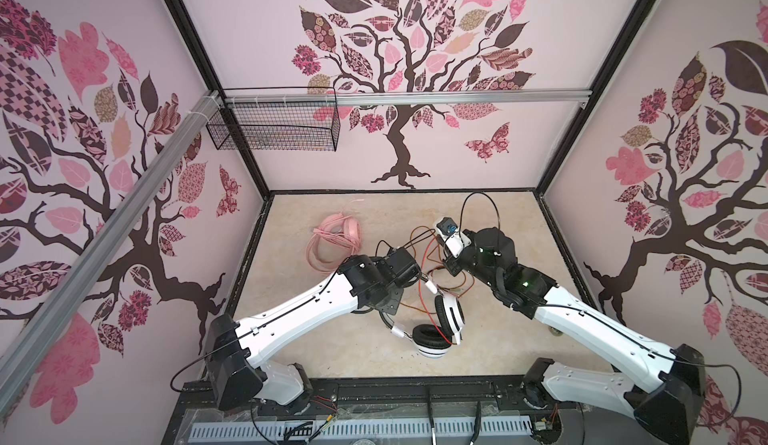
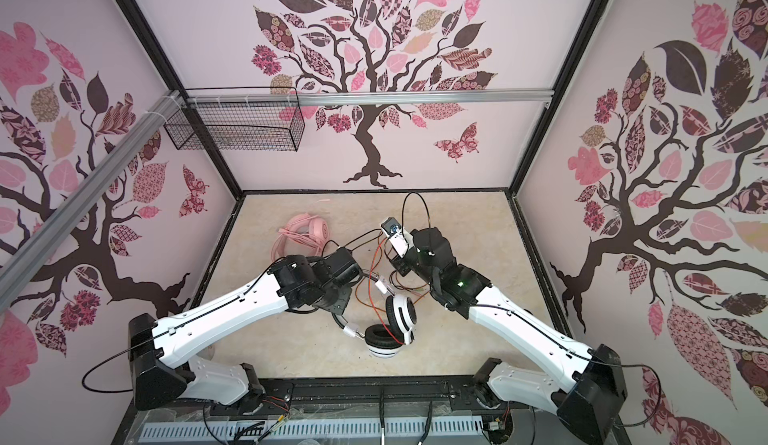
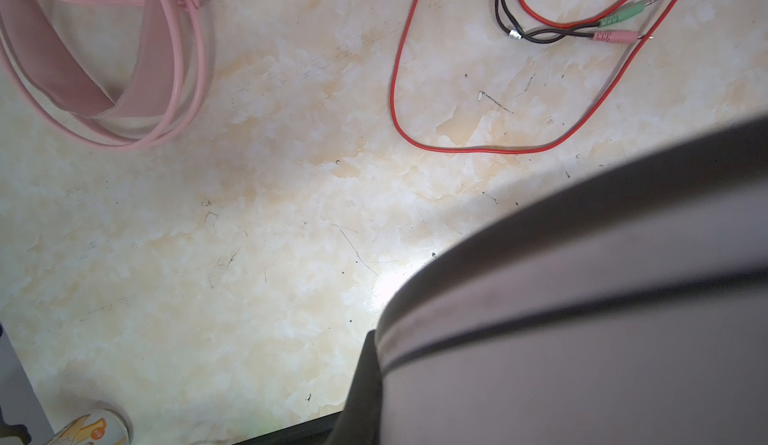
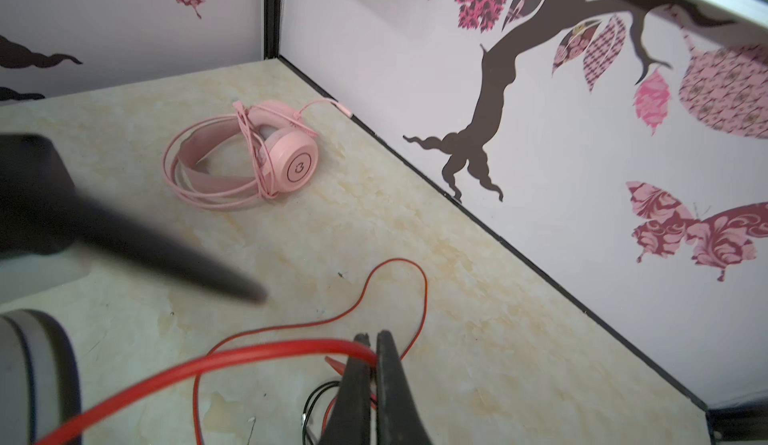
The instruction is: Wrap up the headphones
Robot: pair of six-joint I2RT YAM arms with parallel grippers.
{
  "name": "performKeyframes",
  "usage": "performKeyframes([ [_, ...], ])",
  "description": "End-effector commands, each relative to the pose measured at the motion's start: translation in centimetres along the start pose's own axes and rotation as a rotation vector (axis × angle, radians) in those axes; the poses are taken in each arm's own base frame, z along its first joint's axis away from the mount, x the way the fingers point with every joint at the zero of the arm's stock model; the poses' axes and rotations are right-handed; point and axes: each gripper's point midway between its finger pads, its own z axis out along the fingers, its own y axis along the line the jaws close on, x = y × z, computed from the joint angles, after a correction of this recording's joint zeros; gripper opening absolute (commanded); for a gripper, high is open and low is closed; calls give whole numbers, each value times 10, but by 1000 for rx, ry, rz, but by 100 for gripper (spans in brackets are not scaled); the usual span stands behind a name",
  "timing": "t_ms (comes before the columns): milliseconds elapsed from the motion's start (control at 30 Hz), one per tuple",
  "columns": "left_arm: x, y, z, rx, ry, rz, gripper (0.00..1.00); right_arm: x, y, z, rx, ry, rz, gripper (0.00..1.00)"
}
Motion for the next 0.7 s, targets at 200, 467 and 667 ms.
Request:
performKeyframes([
  [200, -18, -12, -25, 102, -89, -40, 0, 36, -6, -5, 76, 57, 74, 0],
  [467, -17, -7, -27, 109, -93, -56, 0, 40, -21, -32, 162, -11, 176, 0],
  [667, -20, -8, -29, 136, -95, -69, 0, 44, -23, -42, 172, -24, 196, 0],
])
